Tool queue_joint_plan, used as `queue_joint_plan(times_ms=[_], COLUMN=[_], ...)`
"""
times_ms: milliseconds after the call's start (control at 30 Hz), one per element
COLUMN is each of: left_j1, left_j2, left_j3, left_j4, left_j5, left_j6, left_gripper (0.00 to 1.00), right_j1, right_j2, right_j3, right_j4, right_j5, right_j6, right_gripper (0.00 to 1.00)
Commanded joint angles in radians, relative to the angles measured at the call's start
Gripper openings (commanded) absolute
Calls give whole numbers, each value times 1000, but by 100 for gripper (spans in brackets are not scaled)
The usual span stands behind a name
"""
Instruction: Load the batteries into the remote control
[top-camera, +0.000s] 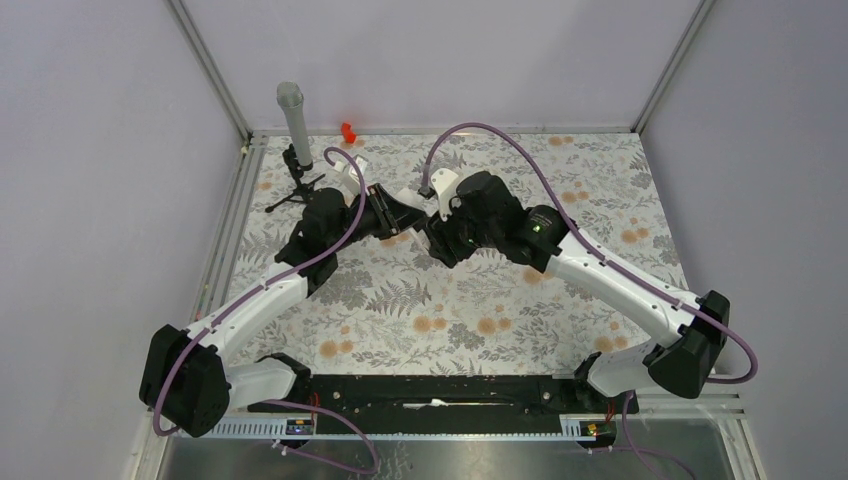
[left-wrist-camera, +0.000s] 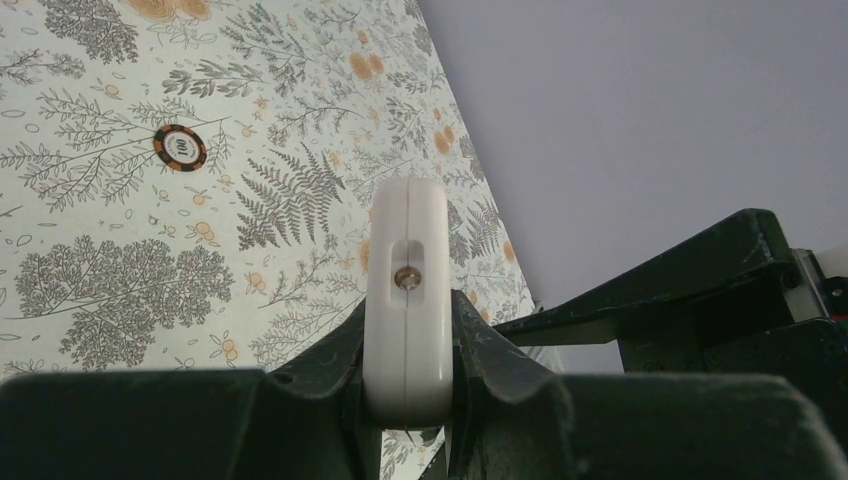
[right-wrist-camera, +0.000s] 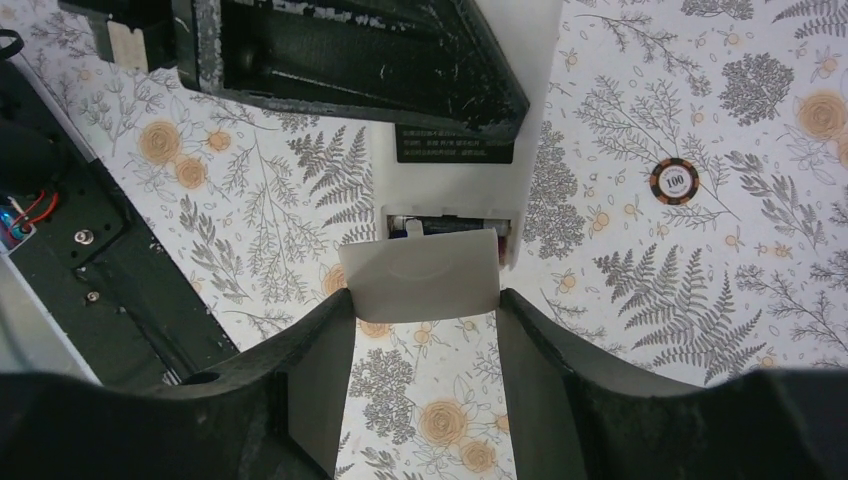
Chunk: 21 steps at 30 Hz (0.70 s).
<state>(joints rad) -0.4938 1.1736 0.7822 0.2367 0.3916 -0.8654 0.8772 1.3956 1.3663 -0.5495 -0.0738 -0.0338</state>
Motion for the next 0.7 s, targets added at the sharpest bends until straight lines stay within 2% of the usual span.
queue_joint_plan(times_ms=[0, 233, 667], left_j1=[-3, -3, -3], left_j2=[-31, -43, -42], left_j3=[17, 18, 30], left_j4=[32, 25, 36], left_j5=[7, 8, 29], left_j6=[0, 1, 23], left_gripper=[0, 0, 0], right_j1=[6, 8, 8], right_j2=[18, 24, 49], right_j3=[53, 40, 40], right_j4=[-7, -9, -23], right_j5=[52, 17, 47], right_j6=[-31, -24, -5], right_gripper=[46, 46, 46])
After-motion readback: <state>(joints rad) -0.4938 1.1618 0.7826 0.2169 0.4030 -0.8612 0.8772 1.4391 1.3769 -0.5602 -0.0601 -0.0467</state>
